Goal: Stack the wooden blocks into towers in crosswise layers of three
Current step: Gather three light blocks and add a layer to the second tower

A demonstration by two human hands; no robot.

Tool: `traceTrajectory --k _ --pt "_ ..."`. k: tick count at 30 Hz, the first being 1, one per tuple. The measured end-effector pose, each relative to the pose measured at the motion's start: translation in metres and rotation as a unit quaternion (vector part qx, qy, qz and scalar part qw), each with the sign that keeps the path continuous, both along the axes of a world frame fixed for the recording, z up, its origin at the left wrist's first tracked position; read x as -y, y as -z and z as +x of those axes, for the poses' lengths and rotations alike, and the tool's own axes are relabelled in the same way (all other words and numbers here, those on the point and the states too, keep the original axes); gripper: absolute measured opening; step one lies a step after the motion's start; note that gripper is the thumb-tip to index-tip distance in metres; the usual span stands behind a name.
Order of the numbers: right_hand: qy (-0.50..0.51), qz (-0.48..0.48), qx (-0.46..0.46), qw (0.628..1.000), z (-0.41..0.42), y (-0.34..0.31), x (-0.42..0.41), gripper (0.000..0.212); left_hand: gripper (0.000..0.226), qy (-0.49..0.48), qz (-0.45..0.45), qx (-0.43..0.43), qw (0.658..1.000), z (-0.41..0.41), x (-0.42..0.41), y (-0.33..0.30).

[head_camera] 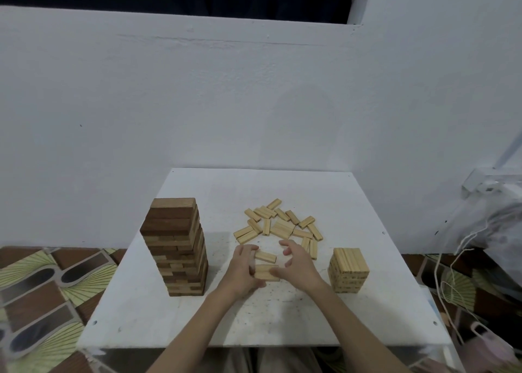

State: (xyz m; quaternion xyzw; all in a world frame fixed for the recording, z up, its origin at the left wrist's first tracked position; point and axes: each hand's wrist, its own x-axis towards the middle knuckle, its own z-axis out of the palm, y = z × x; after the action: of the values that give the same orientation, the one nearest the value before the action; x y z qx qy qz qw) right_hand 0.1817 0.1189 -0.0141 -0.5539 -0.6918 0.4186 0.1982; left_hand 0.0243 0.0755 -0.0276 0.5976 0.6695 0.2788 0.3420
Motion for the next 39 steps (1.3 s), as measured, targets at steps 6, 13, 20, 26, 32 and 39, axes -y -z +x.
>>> traceTrajectory --k 6,13,20,26,32,39 --pt "-0.064 -0.028 0.042 0.997 0.005 -0.002 0.003 0.085 0.085 -0.012 -0.017 0.017 1.0 0.0 -0.001 -0.001" --pt "-0.039 -0.019 0.024 0.999 0.006 0.002 0.003 0.076 0.077 -0.007 -0.027 0.015 0.999 0.003 -0.002 -0.005" --pt "-0.01 -0.03 -0.001 1.0 0.004 0.005 0.004 0.075 0.072 -0.034 -0.035 0.025 0.998 0.003 -0.002 -0.008" --pt "0.012 -0.024 -0.012 1.0 0.001 0.008 0.006 0.068 0.062 -0.062 -0.04 0.059 0.995 0.006 -0.003 -0.009" --pt "0.063 -0.034 -0.035 0.997 -0.001 0.014 0.005 0.06 0.062 -0.078 -0.056 0.072 0.993 0.006 -0.003 -0.008" --pt "0.105 -0.031 -0.058 0.992 -0.002 0.014 0.004 0.052 0.058 -0.099 -0.058 0.076 0.991 0.008 -0.003 -0.008"
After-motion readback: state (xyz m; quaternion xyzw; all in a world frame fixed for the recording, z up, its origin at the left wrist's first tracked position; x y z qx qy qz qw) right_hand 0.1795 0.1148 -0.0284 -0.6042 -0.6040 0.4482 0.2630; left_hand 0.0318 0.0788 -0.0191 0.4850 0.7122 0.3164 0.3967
